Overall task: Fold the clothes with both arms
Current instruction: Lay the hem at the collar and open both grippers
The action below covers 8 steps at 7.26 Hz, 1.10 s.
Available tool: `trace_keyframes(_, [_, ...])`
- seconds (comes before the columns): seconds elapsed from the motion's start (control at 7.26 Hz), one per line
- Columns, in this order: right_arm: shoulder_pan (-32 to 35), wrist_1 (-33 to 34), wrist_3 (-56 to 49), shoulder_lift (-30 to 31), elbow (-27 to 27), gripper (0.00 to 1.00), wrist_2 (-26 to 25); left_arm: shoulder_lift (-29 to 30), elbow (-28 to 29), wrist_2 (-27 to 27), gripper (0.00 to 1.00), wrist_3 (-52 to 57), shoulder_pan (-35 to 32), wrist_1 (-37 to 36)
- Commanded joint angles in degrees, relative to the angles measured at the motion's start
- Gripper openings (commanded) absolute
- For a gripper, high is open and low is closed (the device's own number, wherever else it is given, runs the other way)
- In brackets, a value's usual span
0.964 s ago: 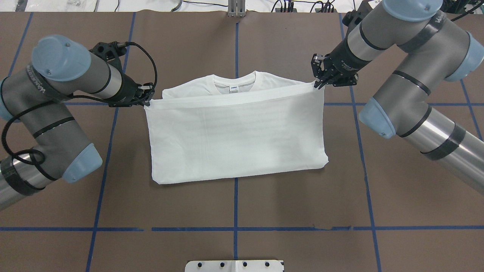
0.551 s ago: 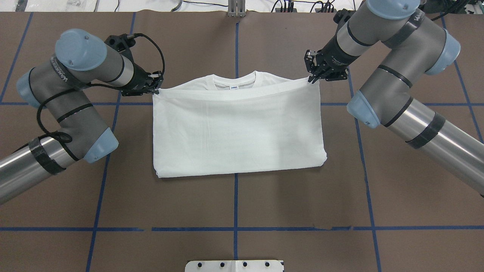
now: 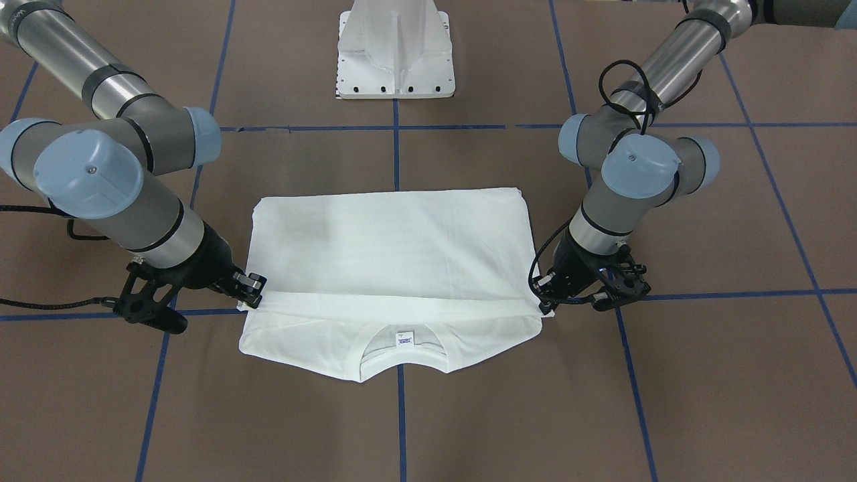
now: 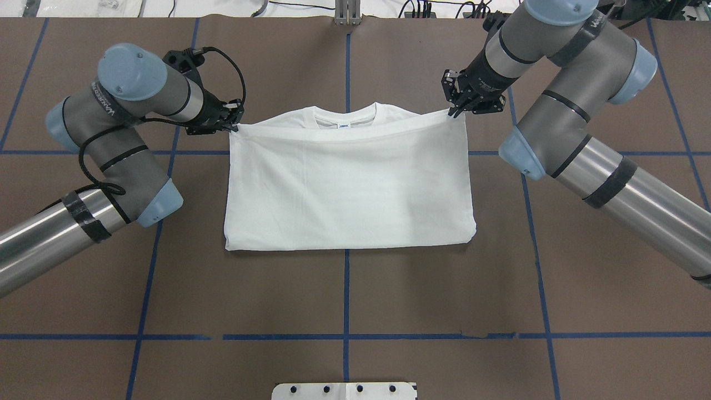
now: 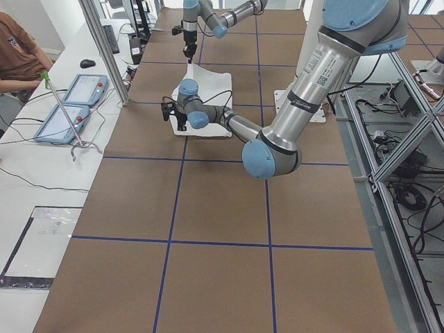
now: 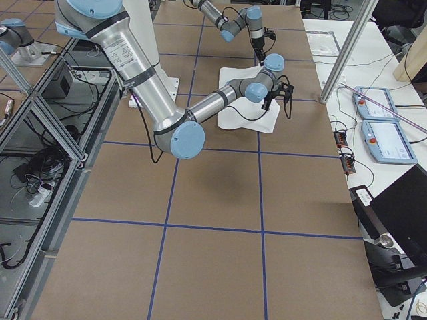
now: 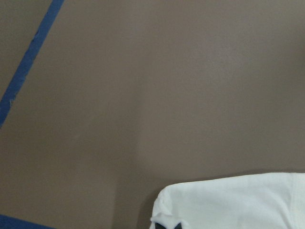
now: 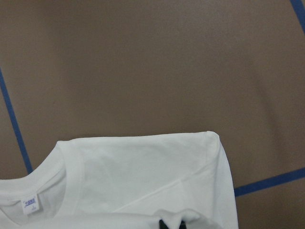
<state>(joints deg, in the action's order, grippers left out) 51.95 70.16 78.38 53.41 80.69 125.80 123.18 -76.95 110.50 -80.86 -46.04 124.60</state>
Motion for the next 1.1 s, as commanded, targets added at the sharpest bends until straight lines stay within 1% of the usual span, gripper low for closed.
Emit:
trace_keyframes(0.0, [-0.01,-3.09,-0.06,-2.07,-5.09,0.0,-0.55,0.05,1.1,-2.2,0.0,0.09,-0.1,0.74])
trace_keyframes(0.41, [-0.01,-3.1,-0.15,-2.61,-5.46,0.0,-0.55,0.66,1.1,-2.22,0.0,0.09,-0.01,0.82])
trace_keyframes(0.55, [-0.01,-3.1,-0.07,-2.61,-5.46,0.0,-0.47,0.66,0.93,-2.13,0.06,0.09,-0.01,0.74])
trace_keyframes(0.69, [-0.01,-3.1,-0.15,-2.61,-5.55,0.82,-0.55,0.75,0.92,-2.21,0.73,0.09,-0.01,0.65])
trace_keyframes(0.83, [-0.01,-3.1,-0.15,-2.52,-5.55,1.0,-0.64,0.75,0.84,-2.22,0.99,0.09,-0.01,0.56])
trace_keyframes(0.96, [0.51,-3.18,-2.94,-2.43,-5.46,1.0,-0.47,0.66,0.66,-2.3,0.99,0.09,-0.1,0.56])
